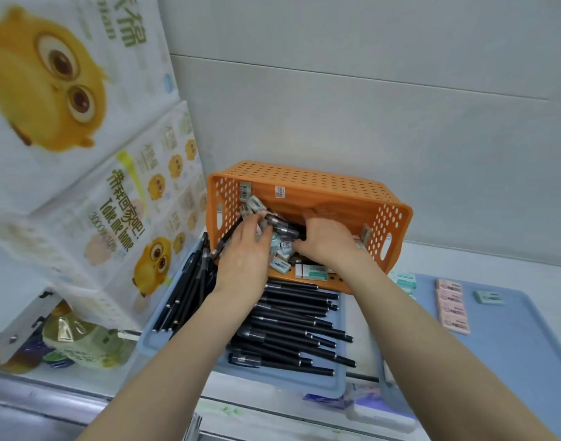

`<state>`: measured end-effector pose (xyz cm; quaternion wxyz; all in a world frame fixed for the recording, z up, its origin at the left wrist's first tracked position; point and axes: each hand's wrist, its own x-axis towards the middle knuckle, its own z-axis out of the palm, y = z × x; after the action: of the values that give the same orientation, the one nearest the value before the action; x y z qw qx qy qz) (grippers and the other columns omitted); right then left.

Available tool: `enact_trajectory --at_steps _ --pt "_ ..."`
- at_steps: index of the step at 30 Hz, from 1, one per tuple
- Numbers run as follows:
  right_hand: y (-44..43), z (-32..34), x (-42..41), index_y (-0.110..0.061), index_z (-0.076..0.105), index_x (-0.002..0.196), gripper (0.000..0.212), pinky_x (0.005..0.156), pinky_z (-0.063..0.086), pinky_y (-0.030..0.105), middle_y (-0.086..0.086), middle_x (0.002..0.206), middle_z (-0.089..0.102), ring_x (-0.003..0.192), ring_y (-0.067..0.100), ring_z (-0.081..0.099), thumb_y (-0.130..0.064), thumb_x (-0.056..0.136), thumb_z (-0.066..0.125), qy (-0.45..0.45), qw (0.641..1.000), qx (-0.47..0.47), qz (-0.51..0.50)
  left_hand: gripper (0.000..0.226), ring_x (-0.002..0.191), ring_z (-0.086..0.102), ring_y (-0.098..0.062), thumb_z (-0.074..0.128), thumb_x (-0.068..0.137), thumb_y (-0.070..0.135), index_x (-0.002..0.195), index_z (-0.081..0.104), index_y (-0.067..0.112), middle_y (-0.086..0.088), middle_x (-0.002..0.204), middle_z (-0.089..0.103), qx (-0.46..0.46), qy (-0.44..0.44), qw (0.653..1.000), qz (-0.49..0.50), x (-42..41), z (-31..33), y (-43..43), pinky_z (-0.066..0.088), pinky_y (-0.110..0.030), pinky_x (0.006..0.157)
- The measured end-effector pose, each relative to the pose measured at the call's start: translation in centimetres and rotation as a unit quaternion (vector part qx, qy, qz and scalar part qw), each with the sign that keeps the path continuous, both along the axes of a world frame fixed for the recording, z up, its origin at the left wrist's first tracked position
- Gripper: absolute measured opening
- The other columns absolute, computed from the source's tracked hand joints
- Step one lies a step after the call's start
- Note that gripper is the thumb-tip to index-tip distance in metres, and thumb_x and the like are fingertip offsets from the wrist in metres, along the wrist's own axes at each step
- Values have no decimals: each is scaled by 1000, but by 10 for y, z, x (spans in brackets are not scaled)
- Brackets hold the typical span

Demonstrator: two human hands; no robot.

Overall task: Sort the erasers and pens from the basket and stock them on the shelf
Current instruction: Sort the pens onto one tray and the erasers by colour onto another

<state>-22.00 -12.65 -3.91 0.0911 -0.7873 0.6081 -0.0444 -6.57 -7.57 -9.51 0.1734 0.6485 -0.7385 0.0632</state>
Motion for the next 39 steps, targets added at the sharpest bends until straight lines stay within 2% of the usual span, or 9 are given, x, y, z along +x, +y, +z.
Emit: enact_trajectory --at_steps 7,12,16,18,21,24,27,33,39 --pt "1 -6 -8 -13 45 134 36 80 52 43 15 121 61 108 37 59 -25 99 47 -35 991 -128 3 48 123 48 -34 71 84 11 130 57 8 -15 143 41 -11 43 999 -26 8 7 1 57 -45 80" --pt "15 10 -18 -12 45 130 29 67 45 34 9 103 63 89 28 63 -26 104 39 -93 981 -166 35 46 132 43 -29 63 89 7 135 55 10 -10 143 47 -27 139 989 -51 15 13 1 34 -35 109" --pt "33 16 -29 -16 46 126 26 73 50 37 3 99 61 88 21 60 -27 104 37 -145 975 -160 54 38 124 49 -15 55 97 19 135 56 14 0 134 56 -49 272 960 -42 10 37 11 31 -21 104" --pt "41 16 -32 -18 47 128 27 82 48 35 2 110 60 98 15 57 -26 103 39 -215 965 -130 77 40 111 58 -6 51 99 31 135 54 15 7 124 61 23 425 905 -25 2 50 14 42 -22 99" --pt "48 17 -39 -18 46 134 33 91 44 32 1 121 58 110 12 54 -25 103 43 -273 952 -97 99 38 94 70 -11 50 99 31 125 55 3 -4 106 69 92 676 731 -11 -8 59 8 55 -28 88" --pt "48 16 -45 -22 48 131 33 88 44 32 -1 121 58 110 14 55 -35 101 46 -218 966 -71 116 21 87 71 -16 51 99 21 112 62 8 -10 100 69 79 774 628 -3 -11 65 5 56 -21 76" --pt "49 13 -44 -20 49 122 29 83 42 36 -1 114 59 104 17 55 -38 99 47 -121 985 -76 101 14 84 70 -15 56 97 21 104 67 19 -5 101 71 87 739 667 -26 -12 68 11 56 -21 74" --pt "72 16 -39 -17 45 113 21 74 50 45 3 99 63 87 25 59 -33 99 46 -63 980 -114 154 32 103 65 -2 44 101 36 109 72 23 14 108 71 97 558 822 -62 15 70 42 52 -26 90" --pt "108 -2 -20 -15 46 122 32 70 46 36 6 109 60 99 28 59 -36 98 53 29 980 -59 187 29 108 55 7 48 99 33 121 66 27 17 118 64 19 350 934 -63 35 38 76 38 -4 90"
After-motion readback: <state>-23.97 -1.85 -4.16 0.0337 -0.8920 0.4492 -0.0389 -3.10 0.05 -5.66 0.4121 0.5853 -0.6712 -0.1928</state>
